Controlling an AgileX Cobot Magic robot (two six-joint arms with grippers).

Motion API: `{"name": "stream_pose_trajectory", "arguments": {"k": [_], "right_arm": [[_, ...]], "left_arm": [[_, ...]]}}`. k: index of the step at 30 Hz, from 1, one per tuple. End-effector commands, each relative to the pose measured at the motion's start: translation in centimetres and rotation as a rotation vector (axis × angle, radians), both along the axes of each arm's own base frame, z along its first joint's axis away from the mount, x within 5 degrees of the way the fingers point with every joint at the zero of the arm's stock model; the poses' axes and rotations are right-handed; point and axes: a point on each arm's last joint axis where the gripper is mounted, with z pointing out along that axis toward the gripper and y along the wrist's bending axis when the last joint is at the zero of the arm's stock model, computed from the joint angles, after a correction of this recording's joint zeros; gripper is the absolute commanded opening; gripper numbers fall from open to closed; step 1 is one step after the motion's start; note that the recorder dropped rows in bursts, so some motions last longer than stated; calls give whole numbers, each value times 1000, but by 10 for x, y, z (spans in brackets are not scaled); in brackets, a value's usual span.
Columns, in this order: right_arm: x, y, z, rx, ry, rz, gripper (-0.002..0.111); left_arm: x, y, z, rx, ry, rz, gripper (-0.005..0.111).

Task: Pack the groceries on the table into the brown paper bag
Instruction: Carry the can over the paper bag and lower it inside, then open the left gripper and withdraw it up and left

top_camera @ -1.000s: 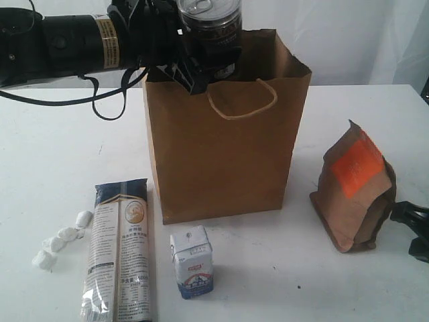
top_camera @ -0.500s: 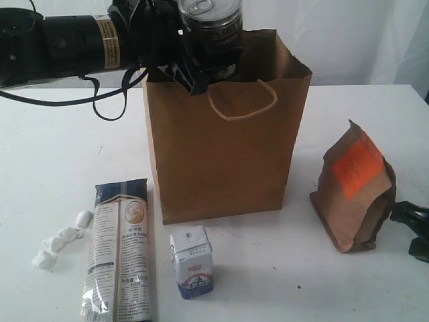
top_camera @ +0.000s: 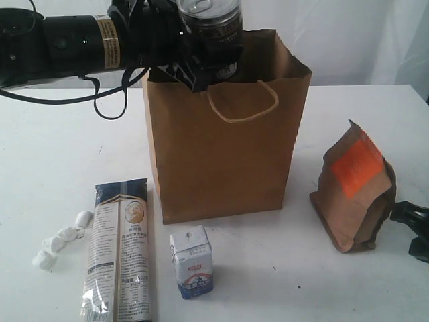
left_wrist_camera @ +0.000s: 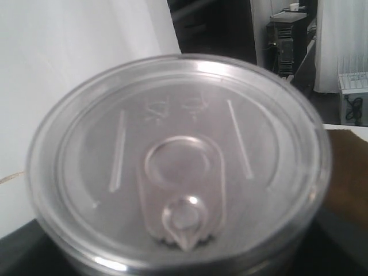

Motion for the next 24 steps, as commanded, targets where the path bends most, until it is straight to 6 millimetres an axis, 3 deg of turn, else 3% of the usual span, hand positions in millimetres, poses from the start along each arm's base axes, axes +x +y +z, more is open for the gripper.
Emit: {"name": "stream_pose_trajectory", "arguments": {"k": [1, 8, 15, 24], "right_arm": [[1, 0, 0, -7, -7, 4, 0], [1, 0, 0, -7, -7, 4, 0], [1, 0, 0, -7, -7, 4, 0], [1, 0, 0, -7, -7, 4, 0]], "left_arm": [[-5, -1, 14, -66, -12, -29, 73], [-4, 0, 15, -77, -3, -14, 74], [-3, 0, 14, -74, 0, -6, 105], [-3, 1, 14, -73, -1, -4, 105]]}}
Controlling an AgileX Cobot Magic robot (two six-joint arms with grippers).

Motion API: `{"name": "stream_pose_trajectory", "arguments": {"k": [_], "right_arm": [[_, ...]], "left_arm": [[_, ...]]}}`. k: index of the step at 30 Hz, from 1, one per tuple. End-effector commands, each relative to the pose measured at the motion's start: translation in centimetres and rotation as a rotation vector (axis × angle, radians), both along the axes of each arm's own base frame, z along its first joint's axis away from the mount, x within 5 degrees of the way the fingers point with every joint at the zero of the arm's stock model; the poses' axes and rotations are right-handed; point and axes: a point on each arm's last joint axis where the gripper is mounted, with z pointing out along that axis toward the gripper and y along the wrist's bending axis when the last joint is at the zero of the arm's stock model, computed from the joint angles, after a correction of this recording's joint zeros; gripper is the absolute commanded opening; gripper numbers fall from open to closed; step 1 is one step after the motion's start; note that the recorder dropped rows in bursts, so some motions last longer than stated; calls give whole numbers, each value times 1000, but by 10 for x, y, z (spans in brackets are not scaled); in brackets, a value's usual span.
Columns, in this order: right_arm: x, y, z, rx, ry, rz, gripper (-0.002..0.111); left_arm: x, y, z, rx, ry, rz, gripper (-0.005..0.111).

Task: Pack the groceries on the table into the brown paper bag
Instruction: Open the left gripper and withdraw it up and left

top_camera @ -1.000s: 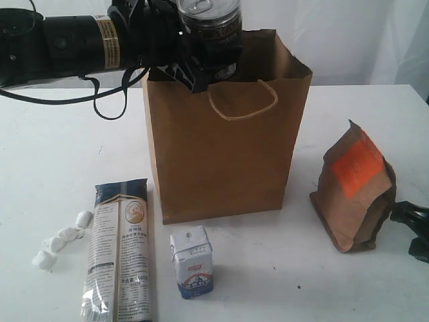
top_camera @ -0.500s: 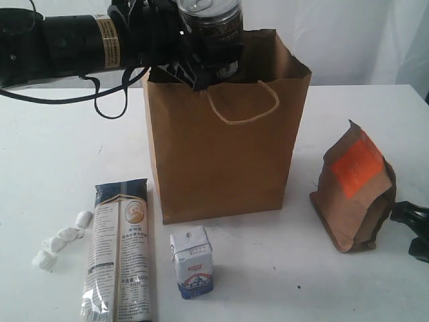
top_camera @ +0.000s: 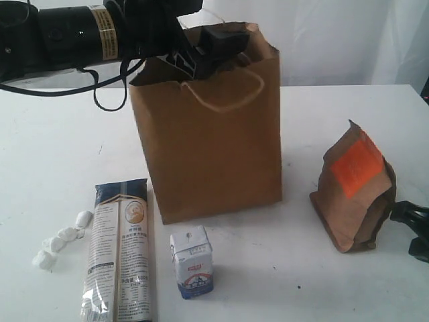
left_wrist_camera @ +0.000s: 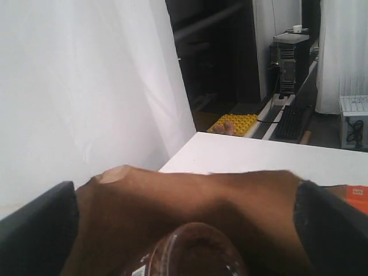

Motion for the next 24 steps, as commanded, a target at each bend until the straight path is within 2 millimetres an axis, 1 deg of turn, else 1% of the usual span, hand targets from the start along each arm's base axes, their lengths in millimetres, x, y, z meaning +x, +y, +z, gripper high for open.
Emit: {"name": "stream_pose_trajectory", "arguments": {"k": [1, 19, 24], "right_arm": [[0, 0, 0, -9, -7, 5, 0], [0, 0, 0, -9, -7, 5, 0], [0, 0, 0, -9, -7, 5, 0]], "left_arm": [[-3, 1, 7, -16, -12, -9, 105], [-4, 0, 8, -27, -15, -27, 105], [-14, -5, 13, -79, -51, -143, 105]]}}
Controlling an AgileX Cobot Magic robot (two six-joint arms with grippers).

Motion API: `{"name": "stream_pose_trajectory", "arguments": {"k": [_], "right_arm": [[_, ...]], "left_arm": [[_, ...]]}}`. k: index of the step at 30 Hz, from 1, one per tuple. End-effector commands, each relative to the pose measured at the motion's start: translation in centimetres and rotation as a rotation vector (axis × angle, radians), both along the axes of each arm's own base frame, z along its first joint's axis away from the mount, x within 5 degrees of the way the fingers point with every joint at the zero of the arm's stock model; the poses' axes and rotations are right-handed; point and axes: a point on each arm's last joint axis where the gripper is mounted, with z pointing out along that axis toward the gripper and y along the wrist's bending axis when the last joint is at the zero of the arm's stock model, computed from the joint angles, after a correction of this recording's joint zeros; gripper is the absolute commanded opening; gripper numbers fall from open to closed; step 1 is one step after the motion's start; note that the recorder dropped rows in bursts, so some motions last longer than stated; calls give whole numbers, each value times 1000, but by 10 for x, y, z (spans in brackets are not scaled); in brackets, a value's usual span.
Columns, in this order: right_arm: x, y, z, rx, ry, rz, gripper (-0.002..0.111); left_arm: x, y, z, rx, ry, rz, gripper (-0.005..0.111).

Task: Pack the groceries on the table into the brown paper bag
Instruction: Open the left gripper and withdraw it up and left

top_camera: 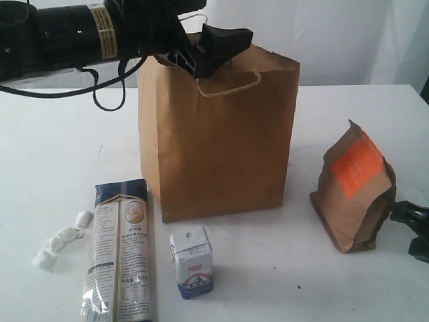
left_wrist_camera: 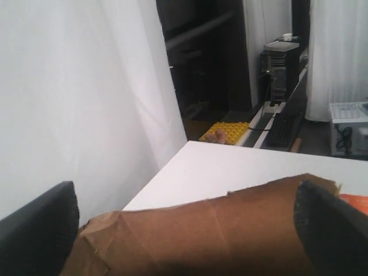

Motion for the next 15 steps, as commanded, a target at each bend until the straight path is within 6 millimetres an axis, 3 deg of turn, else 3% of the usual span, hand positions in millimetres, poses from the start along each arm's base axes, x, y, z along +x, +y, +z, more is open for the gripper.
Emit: {"name": "stream_pose_trajectory", "arguments": {"k": [1, 15], "right_arm": [[0, 0, -1, -10, -7, 6, 0], [1, 0, 0, -11, -8, 7, 0]], "left_arm": [[-11, -3, 11, -60, -43, -112, 105], [-17, -3, 14, -43, -64, -152, 105]]}}
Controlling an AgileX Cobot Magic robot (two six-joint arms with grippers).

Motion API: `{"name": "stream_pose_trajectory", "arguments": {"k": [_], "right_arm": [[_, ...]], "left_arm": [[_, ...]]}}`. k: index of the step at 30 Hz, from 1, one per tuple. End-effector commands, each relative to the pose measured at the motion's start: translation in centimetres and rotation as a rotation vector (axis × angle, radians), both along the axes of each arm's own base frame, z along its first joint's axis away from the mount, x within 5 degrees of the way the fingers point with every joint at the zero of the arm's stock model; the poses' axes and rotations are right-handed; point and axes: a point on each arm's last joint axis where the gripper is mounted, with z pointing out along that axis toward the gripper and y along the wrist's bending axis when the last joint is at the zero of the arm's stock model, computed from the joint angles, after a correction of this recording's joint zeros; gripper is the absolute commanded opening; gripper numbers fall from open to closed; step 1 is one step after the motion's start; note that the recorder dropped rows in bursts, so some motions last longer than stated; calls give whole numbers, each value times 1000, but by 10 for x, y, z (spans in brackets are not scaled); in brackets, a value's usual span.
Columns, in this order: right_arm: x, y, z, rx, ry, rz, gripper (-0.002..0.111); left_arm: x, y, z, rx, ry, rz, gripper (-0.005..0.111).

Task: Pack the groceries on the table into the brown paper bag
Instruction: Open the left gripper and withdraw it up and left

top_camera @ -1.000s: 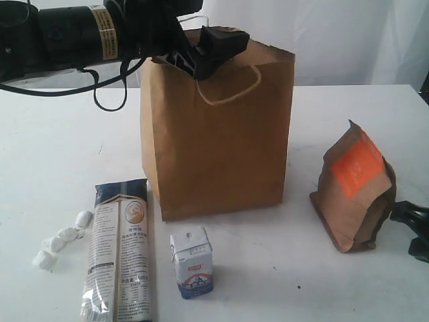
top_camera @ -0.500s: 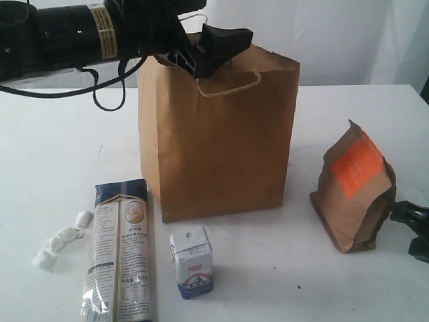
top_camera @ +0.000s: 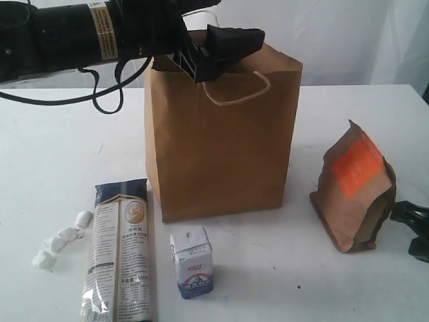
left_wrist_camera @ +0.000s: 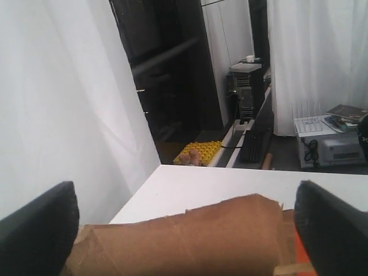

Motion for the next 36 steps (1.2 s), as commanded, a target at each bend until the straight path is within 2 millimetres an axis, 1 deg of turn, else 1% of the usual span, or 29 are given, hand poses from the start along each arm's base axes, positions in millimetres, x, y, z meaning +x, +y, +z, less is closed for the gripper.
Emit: {"name": "stream_pose_trajectory", "arguments": {"k": [1, 2, 3, 5, 6, 8, 9, 13, 15, 17, 20, 21, 23, 24, 25, 26, 27, 28, 29, 30, 31, 32, 33, 34, 35, 36], "right_arm": [[1, 0, 0, -11, -8, 7, 0], [1, 0, 0, -11, -8, 7, 0], [1, 0, 0, -11, -8, 7, 0], [1, 0, 0, -11, -8, 7, 0], [1, 0, 0, -11, -8, 7, 0], [1, 0, 0, -11, -8, 7, 0], [1, 0, 0, -11, -8, 7, 0], [0, 0, 0, -9, -9, 7, 0], [0, 1, 2, 4, -6, 8, 0], [0, 3, 9, 29, -2, 19, 0], [-2, 7, 23, 10, -19, 112, 0], [-3, 8, 29, 0, -31, 146, 0], [-5, 10, 43, -14, -60, 196, 0], [-6, 10, 51, -15, -82, 207, 0], [-8, 12, 68, -8, -142, 213, 0], [-10, 13, 76, -7, -169, 217, 0], [-14, 15, 95, -9, -239, 244, 0], [-16, 17, 102, -14, -272, 265, 0], [-23, 20, 120, -34, -345, 326, 0], [-26, 22, 126, -45, -374, 355, 0], [-34, 25, 137, -63, -435, 411, 0], [-40, 28, 143, -73, -473, 453, 0], [-43, 29, 144, -83, -481, 481, 0], [-47, 30, 145, -104, -490, 514, 0], [-48, 31, 145, -104, -487, 522, 0], [-49, 31, 145, -123, -488, 541, 0]], "left_arm": [[-13, 2, 12, 16, -53, -73, 105], [-17, 2, 13, 57, -88, -94, 105], [-24, 4, 13, 141, -135, -126, 105], [-34, 9, 10, 255, -88, -173, 105], [-41, 10, 12, 242, 26, -205, 105], [-53, 8, 14, 187, 198, -325, 105], [-57, 8, 14, 181, 220, -360, 105], [-57, 8, 14, 156, 344, -347, 105], [-57, 8, 14, 149, 378, -344, 105], [-57, 8, 14, 141, 414, -340, 105], [-57, 8, 14, 138, 429, -338, 104], [-57, 8, 14, 135, 443, -337, 102], [-56, 8, 14, 136, 436, -336, 94], [-56, 8, 14, 138, 429, -337, 86], [-51, 9, 13, 148, 363, -287, 63], [-47, 11, 13, 154, 330, -262, 48], [-39, 17, 13, 172, 252, -206, 14], [-35, 21, 13, 171, 249, -180, 0], [-27, 29, 12, 166, 256, -130, 1], [-24, 33, 12, 164, 259, -114, 1], [-15, 44, 12, 144, 300, -52, 0], [-6, 55, 12, 113, 365, 19, 0], [1, 65, 12, 93, 395, 74, 0], [11, 81, 12, 68, 425, 146, 0], [17, 93, 12, 50, 441, 198, 0], [25, 110, 12, 32, 453, 261, 0]]}}
